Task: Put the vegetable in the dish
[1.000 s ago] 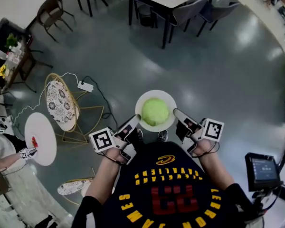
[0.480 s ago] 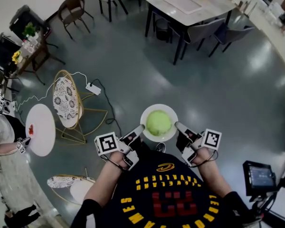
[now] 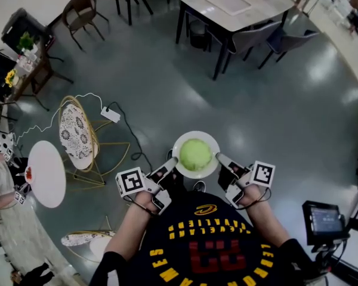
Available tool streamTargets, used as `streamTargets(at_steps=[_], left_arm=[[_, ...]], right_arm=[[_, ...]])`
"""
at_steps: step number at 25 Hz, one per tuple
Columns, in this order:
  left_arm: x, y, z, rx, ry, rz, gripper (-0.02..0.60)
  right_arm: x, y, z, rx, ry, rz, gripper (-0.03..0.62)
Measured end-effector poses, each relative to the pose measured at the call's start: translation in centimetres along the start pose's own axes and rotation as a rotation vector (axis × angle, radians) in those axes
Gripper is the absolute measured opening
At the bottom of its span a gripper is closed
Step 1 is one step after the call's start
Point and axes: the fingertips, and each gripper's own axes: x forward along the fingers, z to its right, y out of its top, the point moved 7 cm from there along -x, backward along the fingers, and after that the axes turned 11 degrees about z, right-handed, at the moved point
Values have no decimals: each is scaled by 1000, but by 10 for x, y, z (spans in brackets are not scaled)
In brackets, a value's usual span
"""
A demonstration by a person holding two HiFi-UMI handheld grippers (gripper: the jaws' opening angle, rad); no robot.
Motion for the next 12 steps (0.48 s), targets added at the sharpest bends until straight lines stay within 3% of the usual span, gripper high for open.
streamTargets(at_steps=[4, 12], left_arm=[[30, 39, -2, -7, -14, -39, 12], [81, 134, 21, 9, -101, -112, 11]], right_arm=[[35, 19, -8, -24, -28, 30, 17], [118, 45, -46, -49, 2, 103, 17]])
